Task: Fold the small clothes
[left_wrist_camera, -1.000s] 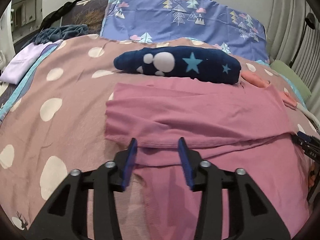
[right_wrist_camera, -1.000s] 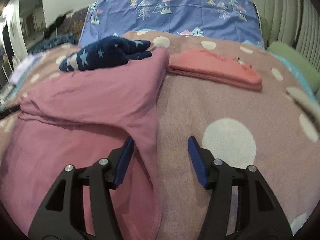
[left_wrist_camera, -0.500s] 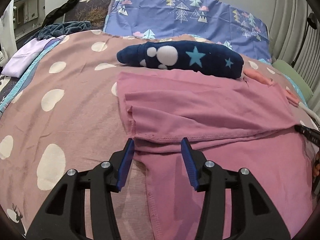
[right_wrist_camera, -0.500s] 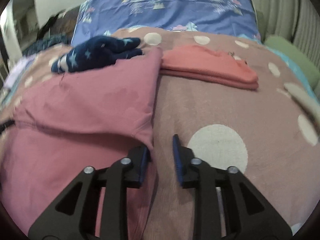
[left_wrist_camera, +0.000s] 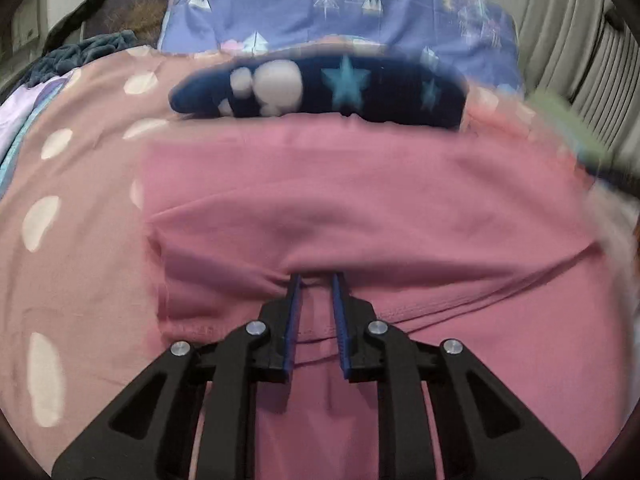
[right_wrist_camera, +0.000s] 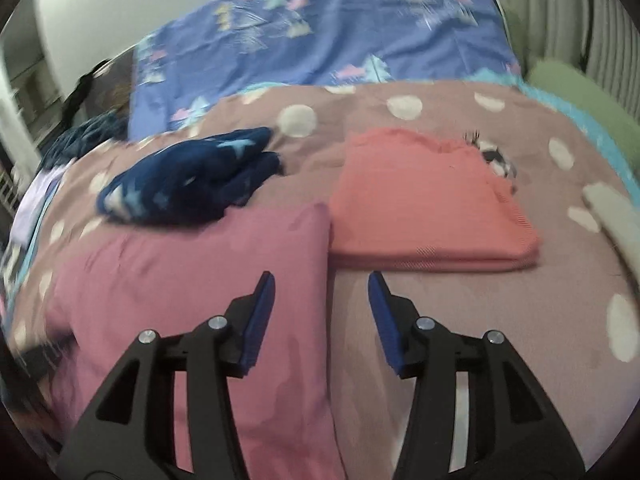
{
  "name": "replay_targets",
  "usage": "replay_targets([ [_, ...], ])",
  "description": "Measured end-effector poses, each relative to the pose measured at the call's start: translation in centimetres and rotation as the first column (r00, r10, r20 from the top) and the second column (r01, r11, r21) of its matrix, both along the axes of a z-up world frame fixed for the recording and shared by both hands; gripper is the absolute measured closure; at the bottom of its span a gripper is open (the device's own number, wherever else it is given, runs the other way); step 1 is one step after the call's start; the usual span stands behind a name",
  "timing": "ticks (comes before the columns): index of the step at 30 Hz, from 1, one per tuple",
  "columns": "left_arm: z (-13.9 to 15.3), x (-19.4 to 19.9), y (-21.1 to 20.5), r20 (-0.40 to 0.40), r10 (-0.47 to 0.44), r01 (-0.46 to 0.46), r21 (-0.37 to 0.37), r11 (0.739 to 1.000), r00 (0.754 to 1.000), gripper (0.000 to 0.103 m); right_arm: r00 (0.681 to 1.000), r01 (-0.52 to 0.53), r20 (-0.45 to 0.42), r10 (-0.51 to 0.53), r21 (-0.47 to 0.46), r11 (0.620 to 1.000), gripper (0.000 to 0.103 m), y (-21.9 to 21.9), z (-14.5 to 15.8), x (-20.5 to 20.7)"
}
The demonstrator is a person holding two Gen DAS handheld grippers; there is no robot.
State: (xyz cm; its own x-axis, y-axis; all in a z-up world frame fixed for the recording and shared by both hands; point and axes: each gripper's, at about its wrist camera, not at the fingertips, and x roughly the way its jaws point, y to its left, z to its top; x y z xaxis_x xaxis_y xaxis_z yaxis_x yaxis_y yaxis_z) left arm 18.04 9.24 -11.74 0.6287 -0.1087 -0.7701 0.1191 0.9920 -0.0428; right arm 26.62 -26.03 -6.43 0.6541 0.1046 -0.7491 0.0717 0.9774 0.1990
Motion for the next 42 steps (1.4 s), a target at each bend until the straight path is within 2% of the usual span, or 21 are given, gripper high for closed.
replay_targets([
  [2,0.3,-0.1,-0.1,-0.007,0.003,-0.003,0.006,1.000,1.000,0.085,0.999,-0.012,-0.043,0.013,0.024,1.000,0.101,0.2,-1.5,1.6],
  [4,0.1,-0.1,0.2,-0.001,0.002,-0.002,-0.018,1.000,1.000,0.085,0.999,0.036,-0.038,-0.038,-0.052,0.998,0.101,0.0,-2.6,1.9],
  [5,0.1,-0.1,0.5,-0.003,0.003,-0.003,-0.035,0.999,1.000,0.085,0.997,0.069,-0.033,-0.073,-0.116,0.991,0.103,-0.4,-3.3,2.2],
  [6,0.1,0.0,0.6,-0.004,0.003,-0.004,-0.043,0.999,1.000,0.084,0.986,0.145,-0.044,-0.159,-0.229,0.963,0.103,-1.2,-4.3,2.5],
  [9,0.0,0.0,0.8,0.003,0.003,-0.003,-0.058,0.998,1.000,0.084,0.988,0.150,-0.029,-0.152,-0.059,0.987,0.103,-3.3,-3.8,1.0],
  [12,0.0,0.0,0.8,0.003,0.004,-0.003,-0.053,0.999,1.000,0.084,0.994,0.019,0.108,-0.019,0.002,1.000,0.098,-1.3,-0.1,-4.1],
  [14,0.1,-0.1,0.5,0.008,0.003,-0.003,-0.030,1.000,1.000,0.083,0.983,-0.101,0.151,0.104,-0.027,0.995,0.096,1.3,0.7,-6.8],
  [15,0.1,-0.2,0.4,0.011,0.003,-0.003,-0.015,1.000,1.000,0.083,0.976,-0.168,0.129,0.177,-0.075,0.983,0.094,3.1,0.2,-8.0],
  [16,0.2,-0.3,0.2,0.013,0.003,-0.003,-0.008,1.000,1.000,0.083,0.978,-0.181,0.083,0.194,-0.140,0.973,0.094,4.2,-1.2,-8.4],
  [17,0.4,-0.4,0.2,0.016,0.005,-0.005,-0.004,1.000,1.000,0.082,0.983,-0.168,0.036,0.178,-0.200,0.965,0.094,4.6,-2.7,-8.3],
  [18,0.7,-0.7,0.3,0.021,0.006,-0.006,-0.007,1.000,1.000,0.080,0.987,-0.157,-0.021,0.157,-0.253,0.955,0.094,4.5,-5.6,-7.9],
  [19,1.0,-1.1,0.3,0.021,0.007,-0.007,-0.013,1.000,1.000,0.071,0.987,-0.160,-0.012,0.161,-0.224,0.961,0.094,4.1,-6.4,-8.0],
  [20,1.5,-1.8,0.3,0.024,0.004,-0.004,-0.015,1.000,1.000,0.059,0.987,-0.156,0.001,0.159,-0.183,0.971,0.094,3.5,-6.0,-8.1],
  [22,2.3,-4.1,0.2,0.052,-0.031,0.032,-0.006,0.999,0.998,0.051,0.990,-0.140,0.002,0.141,-0.144,0.980,0.094,2.8,-5.1,-8.1],
  [24,2.8,-6.7,0.2,0.058,-0.072,0.071,0.025,0.997,0.996,0.047,0.988,-0.151,0.017,0.155,-0.147,0.978,0.094,2.6,-5.2,-8.5],
  [25,2.9,-7.8,0.3,0.058,-0.081,0.079,0.040,0.996,0.995,0.044,0.987,-0.155,0.023,0.159,-0.136,0.978,0.092,2.5,-4.8,-8.8],
  [26,3.0,-9.0,0.5,0.059,-0.090,0.087,0.053,0.995,0.994,0.042,0.987,-0.151,0.028,0.155,-0.118,0.981,0.086,2.2,-4.4,-9.3],
  [29,3.0,-12.9,1.7,0.047,-0.102,0.099,0.068,0.993,0.994,0.041,0.983,-0.172,0.050,0.174,-0.039,0.984,0.073,1.1,-3.4,-12.6],
  [33,1.9,-17.2,3.6,-0.002,-0.086,0.086,0.051,0.995,0.996,0.041,0.977,-0.211,0.048,0.210,0.020,0.977,0.073,-0.2,-3.1,-18.4],
  [36,1.0,-19.5,4.4,-0.034,-0.084,0.084,0.000,0.996,0.996,0.041,0.976,-0.219,0.034,0.217,0.132,0.967,0.073,-1.9,-3.5,-22.7],
  [42,0.6,-23.7,4.9,-0.034,-0.124,0.120,-0.109,0.987,0.992,0.039,0.974,-0.212,-0.013,0.226,0.299,0.930,0.073,-3.9,-5.1,-29.7],
])
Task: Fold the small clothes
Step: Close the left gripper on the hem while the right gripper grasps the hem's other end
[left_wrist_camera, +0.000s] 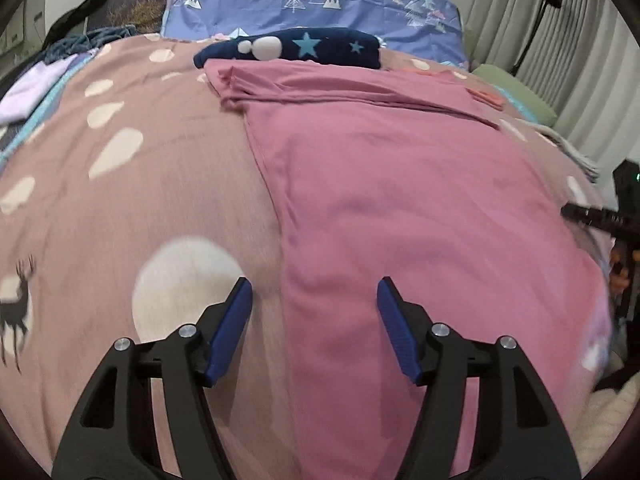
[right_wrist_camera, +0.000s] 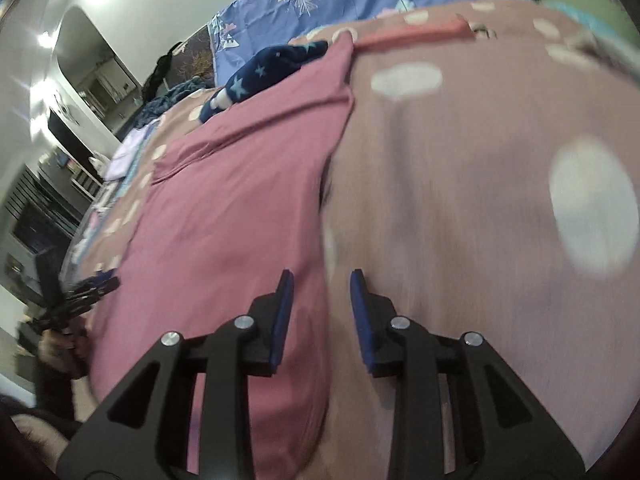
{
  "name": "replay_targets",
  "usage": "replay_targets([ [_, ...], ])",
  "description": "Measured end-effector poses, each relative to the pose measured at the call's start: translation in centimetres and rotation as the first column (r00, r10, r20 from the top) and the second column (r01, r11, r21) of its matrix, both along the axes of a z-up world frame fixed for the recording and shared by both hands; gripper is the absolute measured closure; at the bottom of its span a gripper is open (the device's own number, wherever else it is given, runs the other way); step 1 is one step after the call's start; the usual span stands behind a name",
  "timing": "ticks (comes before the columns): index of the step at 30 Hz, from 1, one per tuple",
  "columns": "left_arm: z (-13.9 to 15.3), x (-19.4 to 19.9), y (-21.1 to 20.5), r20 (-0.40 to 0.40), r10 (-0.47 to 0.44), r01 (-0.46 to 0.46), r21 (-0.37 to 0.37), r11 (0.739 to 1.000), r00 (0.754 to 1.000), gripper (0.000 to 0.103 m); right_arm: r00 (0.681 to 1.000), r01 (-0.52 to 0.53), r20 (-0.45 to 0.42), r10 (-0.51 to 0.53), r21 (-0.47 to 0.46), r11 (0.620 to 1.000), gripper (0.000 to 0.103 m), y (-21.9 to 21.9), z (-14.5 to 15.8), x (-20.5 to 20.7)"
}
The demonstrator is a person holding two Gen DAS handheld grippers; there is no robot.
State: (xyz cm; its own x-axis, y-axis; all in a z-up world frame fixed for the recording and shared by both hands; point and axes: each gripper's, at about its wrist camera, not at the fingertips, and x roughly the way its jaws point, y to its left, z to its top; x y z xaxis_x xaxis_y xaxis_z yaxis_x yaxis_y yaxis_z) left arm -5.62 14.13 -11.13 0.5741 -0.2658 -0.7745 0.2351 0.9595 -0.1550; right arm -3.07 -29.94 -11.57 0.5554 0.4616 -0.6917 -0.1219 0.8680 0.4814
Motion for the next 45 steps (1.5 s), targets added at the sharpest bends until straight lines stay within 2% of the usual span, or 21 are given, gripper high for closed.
replay_targets([
  [10,-0.3,-6.6,0.5,-0.006,-0.024,0.023,-0.132,0.991,1.000,0.039,0.998,-0.002,-0.057,0.010,0.146,0.989,0.073,-1.1,-1.2,-9.0],
  [14,-0.4,-8.6,1.0,-0.014,-0.037,0.033,-0.200,0.979,0.999,0.039,0.997,-0.005,-0.079,0.024,0.237,0.971,0.063,-1.6,-1.5,-10.4],
  [17,-0.7,-8.8,1.2,-0.016,-0.030,0.025,-0.248,0.968,0.999,0.039,0.997,-0.004,-0.076,0.025,0.263,0.965,0.060,-1.2,-1.6,-9.7],
  [21,-0.8,-8.8,1.1,-0.021,-0.026,0.019,-0.276,0.961,0.999,0.039,0.997,-0.008,-0.073,0.027,0.258,0.966,0.056,-0.4,-1.4,-8.3],
  [26,-0.6,-10.5,1.1,-0.035,-0.046,0.034,-0.270,0.962,0.998,0.044,0.990,-0.011,-0.136,0.036,0.184,0.983,0.057,0.2,-0.4,-9.7],
  [30,-0.8,-10.5,0.9,-0.029,-0.057,0.046,-0.282,0.958,0.998,0.045,0.990,-0.014,-0.134,0.035,0.153,0.988,0.056,0.9,-0.7,-9.7],
  [31,-0.9,-10.2,0.8,-0.029,-0.054,0.043,-0.293,0.955,0.998,0.054,0.991,-0.005,-0.130,0.026,0.160,0.987,0.055,1.1,-0.8,-9.2],
  [32,-0.9,-9.9,0.6,-0.034,-0.051,0.038,-0.298,0.954,0.998,0.070,0.992,-0.003,-0.123,0.024,0.164,0.986,0.057,1.4,-0.8,-8.9],
  [33,-1.0,-9.5,0.5,-0.042,-0.043,0.028,-0.304,0.952,0.998,0.077,0.992,-0.007,-0.121,0.027,0.163,0.987,0.066,1.7,-0.7,-8.8],
  [34,-1.0,-9.3,0.6,-0.045,-0.036,0.020,-0.310,0.950,0.998,0.088,0.991,-0.023,-0.123,0.046,0.186,0.982,0.098,2.0,-0.6,-8.6],
  [35,-0.9,-9.3,0.7,-0.043,-0.032,0.017,-0.317,0.948,0.999,0.096,0.989,-0.030,-0.133,0.061,0.224,0.974,0.098,2.1,-0.8,-8.5],
  [38,0.3,-9.5,1.2,-0.006,-0.004,0.002,-0.334,0.943,1.000,0.101,0.995,0.017,-0.097,0.009,0.259,0.966,0.098,1.0,-0.1,-8.8],
  [40,2.1,-9.7,1.8,0.045,0.018,-0.001,-0.338,0.941,0.999,0.101,0.998,0.053,-0.053,-0.039,0.309,0.950,0.098,-0.8,1.5,-9.1],
  [42,4.8,-10.2,2.1,0.118,0.024,0.019,-0.347,0.938,0.993,0.101,0.999,0.033,-0.011,-0.031,0.357,0.934,0.098,-2.1,3.3,-9.5],
  [45,7.7,-11.6,2.1,0.198,0.012,0.052,-0.318,0.947,0.980,0.101,0.998,0.003,0.056,-0.019,0.273,0.962,0.098,-2.5,6.3,-11.1],
])
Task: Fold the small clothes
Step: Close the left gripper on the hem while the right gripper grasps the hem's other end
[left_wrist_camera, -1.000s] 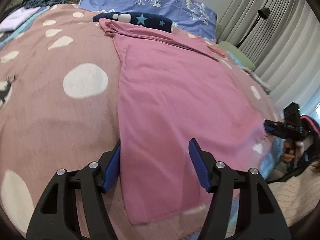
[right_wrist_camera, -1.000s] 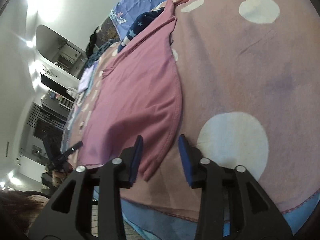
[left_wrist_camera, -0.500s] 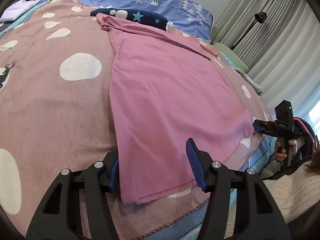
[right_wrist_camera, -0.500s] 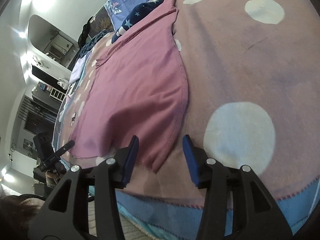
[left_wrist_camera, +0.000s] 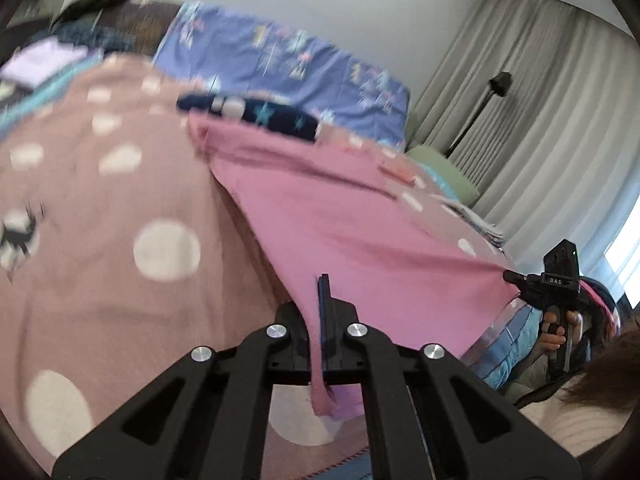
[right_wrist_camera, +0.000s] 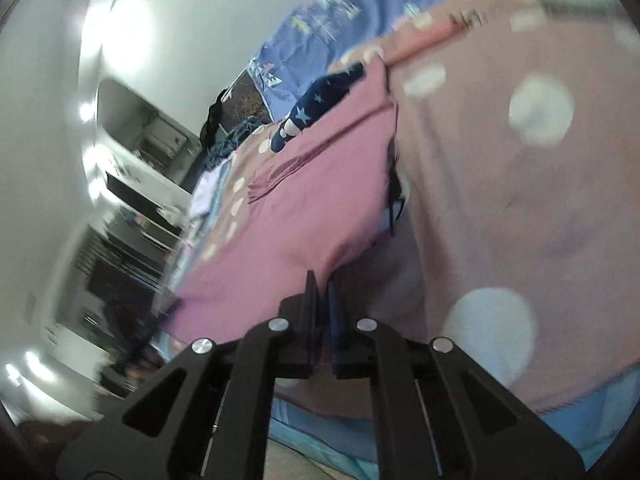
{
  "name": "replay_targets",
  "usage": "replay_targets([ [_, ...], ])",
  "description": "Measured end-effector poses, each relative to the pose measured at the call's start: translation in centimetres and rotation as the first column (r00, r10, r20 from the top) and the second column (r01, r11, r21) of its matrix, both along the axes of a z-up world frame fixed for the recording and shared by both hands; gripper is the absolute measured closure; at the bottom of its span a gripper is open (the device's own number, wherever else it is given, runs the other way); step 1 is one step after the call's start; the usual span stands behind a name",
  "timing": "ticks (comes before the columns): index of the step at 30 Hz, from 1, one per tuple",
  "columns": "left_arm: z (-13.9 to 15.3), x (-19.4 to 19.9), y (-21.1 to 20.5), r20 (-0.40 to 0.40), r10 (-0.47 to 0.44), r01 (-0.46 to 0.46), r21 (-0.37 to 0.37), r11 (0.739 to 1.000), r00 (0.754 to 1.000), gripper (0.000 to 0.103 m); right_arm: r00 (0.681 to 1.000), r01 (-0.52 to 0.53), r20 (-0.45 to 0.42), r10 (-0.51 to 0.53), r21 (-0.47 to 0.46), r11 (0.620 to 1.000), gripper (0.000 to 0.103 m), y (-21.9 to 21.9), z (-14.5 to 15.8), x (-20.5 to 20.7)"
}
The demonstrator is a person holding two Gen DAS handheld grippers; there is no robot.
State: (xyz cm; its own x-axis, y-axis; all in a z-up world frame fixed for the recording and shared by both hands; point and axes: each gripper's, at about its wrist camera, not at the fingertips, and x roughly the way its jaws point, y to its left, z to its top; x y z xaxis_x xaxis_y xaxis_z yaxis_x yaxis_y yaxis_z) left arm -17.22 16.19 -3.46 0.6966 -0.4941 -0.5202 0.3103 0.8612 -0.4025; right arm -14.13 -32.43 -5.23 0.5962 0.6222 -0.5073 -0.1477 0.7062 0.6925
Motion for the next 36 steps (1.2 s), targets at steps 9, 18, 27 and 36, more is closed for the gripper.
replay_targets([
  [9,-5.6,0.8,0.8,-0.179,0.050,-0.041,0.052,0.998,0.983,0.101,0.973,-0.042,-0.229,0.007,-0.150,0.988,0.075,1.0,-5.8,1.3],
  [18,-8.3,1.2,0.9,-0.242,0.036,-0.026,0.044,0.999,0.969,0.073,0.979,-0.082,-0.197,0.056,-0.124,0.989,0.057,0.8,-6.8,4.2],
  [27,-8.6,2.2,-0.5,-0.230,-0.034,0.034,0.000,0.999,0.973,0.046,0.967,-0.207,-0.163,0.195,-0.059,0.977,0.044,3.4,-7.1,7.0],
  [36,-9.1,3.5,0.3,-0.267,-0.073,0.057,-0.065,0.996,0.961,0.073,0.950,-0.256,-0.186,0.250,-0.008,0.967,0.089,3.2,-7.2,4.3],
])
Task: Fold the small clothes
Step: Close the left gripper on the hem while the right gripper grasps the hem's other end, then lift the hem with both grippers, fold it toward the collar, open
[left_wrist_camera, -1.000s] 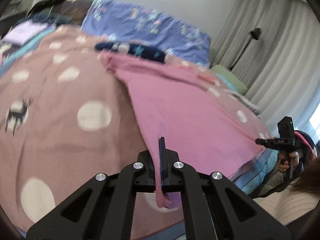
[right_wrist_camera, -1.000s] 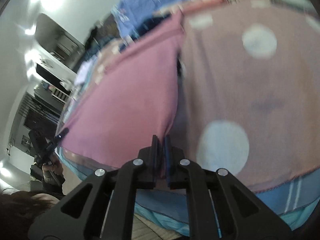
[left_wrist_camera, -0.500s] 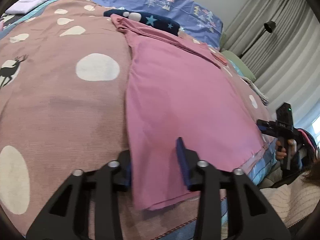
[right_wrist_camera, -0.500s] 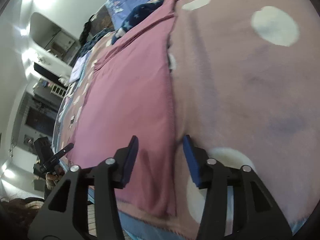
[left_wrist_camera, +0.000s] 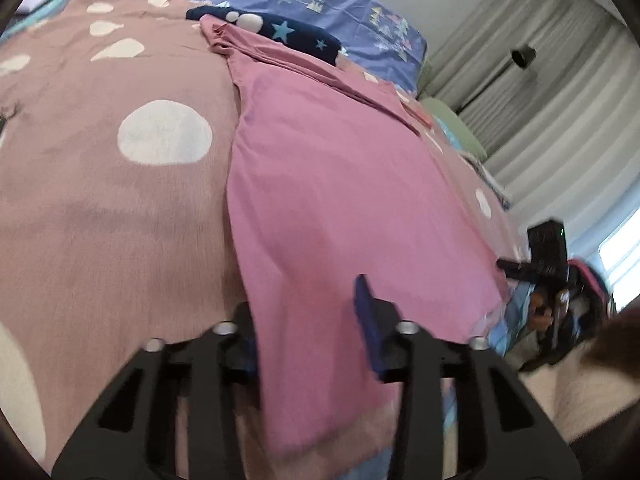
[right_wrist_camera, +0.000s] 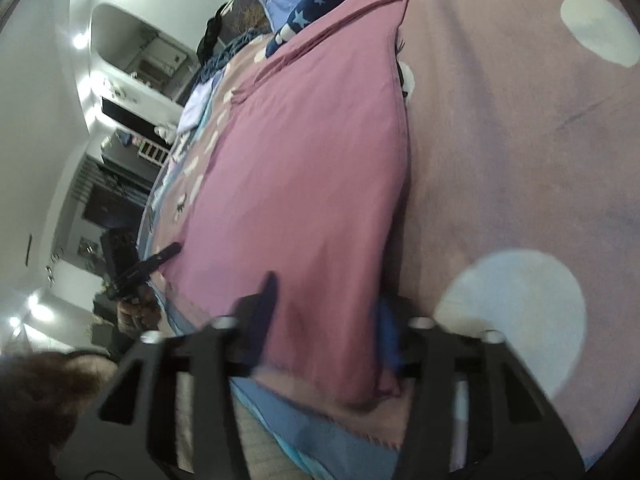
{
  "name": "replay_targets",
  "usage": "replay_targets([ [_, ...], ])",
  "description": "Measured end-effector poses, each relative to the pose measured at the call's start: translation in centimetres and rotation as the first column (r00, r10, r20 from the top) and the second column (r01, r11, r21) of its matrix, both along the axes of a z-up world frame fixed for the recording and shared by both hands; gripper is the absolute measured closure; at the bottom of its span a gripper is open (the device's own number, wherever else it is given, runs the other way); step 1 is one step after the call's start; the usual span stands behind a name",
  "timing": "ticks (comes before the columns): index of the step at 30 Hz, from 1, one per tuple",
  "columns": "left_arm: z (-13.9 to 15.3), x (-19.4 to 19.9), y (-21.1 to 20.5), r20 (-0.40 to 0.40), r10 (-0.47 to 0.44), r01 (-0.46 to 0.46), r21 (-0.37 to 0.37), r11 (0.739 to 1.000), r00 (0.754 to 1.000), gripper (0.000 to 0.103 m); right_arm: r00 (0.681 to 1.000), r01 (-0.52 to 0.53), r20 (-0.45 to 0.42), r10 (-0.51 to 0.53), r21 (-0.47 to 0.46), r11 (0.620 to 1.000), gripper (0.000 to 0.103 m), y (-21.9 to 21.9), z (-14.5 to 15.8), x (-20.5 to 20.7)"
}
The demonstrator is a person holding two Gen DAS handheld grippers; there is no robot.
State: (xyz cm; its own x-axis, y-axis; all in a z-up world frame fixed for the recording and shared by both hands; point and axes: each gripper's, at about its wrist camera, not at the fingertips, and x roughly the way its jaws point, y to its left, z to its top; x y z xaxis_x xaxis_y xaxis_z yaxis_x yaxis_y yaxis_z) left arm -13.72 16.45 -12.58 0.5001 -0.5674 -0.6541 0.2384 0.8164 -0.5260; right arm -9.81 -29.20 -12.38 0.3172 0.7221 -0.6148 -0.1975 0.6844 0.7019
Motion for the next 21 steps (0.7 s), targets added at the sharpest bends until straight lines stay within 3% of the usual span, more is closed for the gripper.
replay_targets([
  [1,-0.1,0.8,-0.4,-0.005,0.001,-0.001,-0.002,1.000,1.000,0.084,1.000,0.010,-0.025,-0.010,0.027,1.000,0.098,0.4,-0.4,0.7],
  [2,-0.1,1.4,-0.7,-0.012,0.001,-0.001,-0.001,1.000,1.000,0.095,0.999,0.019,-0.031,-0.018,0.033,0.999,0.098,0.6,-0.5,0.9],
  [5,1.3,2.0,-1.3,-0.001,0.025,-0.025,0.013,1.000,1.000,0.099,0.997,0.067,0.032,-0.069,0.043,0.997,0.099,0.8,1.3,0.9],
  [9,6.1,1.3,-1.2,0.142,0.047,-0.044,-0.019,0.999,0.989,0.100,0.971,0.138,0.169,-0.166,0.170,0.976,0.099,-2.0,6.2,0.1],
  [14,14.0,-1.9,-1.6,0.350,0.085,-0.061,-0.079,0.995,0.933,0.102,0.926,0.096,0.329,-0.185,0.267,0.959,0.099,-3.4,11.9,-2.7],
  [17,18.0,-6.2,-2.3,0.469,0.080,-0.052,-0.072,0.996,0.880,0.102,0.879,0.072,0.440,-0.186,0.264,0.962,0.099,-3.5,14.8,-5.9],
  [21,20.0,-10.6,-2.3,0.524,0.086,-0.069,-0.052,0.996,0.847,0.102,0.834,0.119,0.512,-0.207,0.199,0.973,0.098,-5.8,16.9,-10.4],
])
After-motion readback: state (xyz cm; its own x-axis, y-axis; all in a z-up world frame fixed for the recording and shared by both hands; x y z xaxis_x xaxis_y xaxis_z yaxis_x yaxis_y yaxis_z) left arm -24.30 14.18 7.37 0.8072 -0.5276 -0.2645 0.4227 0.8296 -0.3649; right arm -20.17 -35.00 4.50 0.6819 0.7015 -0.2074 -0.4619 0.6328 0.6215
